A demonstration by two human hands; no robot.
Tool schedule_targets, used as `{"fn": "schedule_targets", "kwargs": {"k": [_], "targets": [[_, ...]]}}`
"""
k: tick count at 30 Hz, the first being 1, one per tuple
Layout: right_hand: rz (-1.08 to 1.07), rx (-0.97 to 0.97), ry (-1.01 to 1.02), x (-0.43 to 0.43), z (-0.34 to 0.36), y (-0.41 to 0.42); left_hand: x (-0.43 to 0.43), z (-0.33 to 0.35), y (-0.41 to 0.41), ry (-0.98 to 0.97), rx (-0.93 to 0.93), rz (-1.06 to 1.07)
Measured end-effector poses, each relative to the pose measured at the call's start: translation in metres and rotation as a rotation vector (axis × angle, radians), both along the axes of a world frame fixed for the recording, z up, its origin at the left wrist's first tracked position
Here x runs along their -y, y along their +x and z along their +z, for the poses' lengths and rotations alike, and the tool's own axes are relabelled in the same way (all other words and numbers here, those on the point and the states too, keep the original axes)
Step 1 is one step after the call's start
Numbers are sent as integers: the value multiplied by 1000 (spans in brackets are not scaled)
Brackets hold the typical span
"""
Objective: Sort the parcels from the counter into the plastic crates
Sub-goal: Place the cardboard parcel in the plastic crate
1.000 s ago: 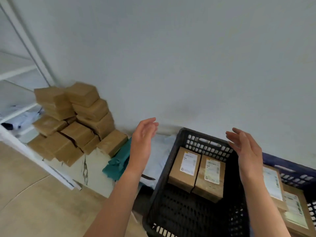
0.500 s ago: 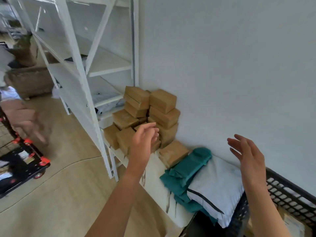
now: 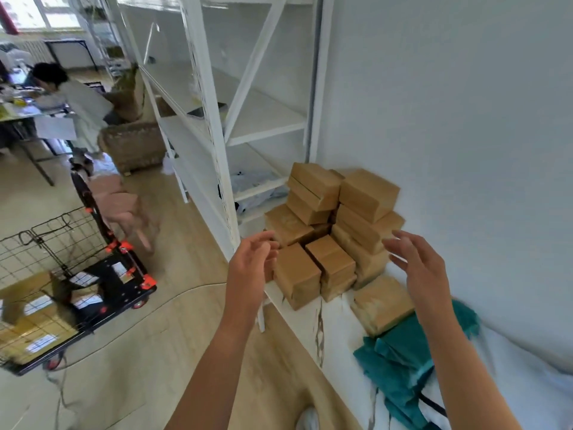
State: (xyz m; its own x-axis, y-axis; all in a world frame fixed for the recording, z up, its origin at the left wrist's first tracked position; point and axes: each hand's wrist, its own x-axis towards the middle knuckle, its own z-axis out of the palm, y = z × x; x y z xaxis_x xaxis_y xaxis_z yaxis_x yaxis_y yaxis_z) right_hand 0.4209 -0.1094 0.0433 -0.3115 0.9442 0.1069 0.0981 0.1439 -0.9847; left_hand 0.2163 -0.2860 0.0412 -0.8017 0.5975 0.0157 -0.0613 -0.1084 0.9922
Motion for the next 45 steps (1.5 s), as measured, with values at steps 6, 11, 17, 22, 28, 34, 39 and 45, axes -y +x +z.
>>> {"fn": "schedule_targets", "kwargs": {"k": [6, 11, 17, 22, 28, 34, 39, 45], "targets": [[46, -12, -25, -62, -11, -77, -60, 8, -53, -67, -92, -10], [61, -49, -145, -121, -9, -137, -129, 21, -99, -136, -186, -47], [18, -20, -498, -175, -36, -189, -200, 10, -139, -230, -222, -73], [23, 2, -788, -191, -61, -214, -259, -5, -170, -388, -255, -153], [-34, -31, -844, -201, -69, -240, -330, -33, -234, -493, -261, -260], [-199, -120, -879, -203, -72, -286, -373, -52, -277, -548, -289, -490], [-288, -146, -868, -206, -64, -311, -370, -45, -306, -481, -420, -513], [-248, -131, -888, -190, -31, -305, -339, -15, -319, -350, -597, -468]]}}
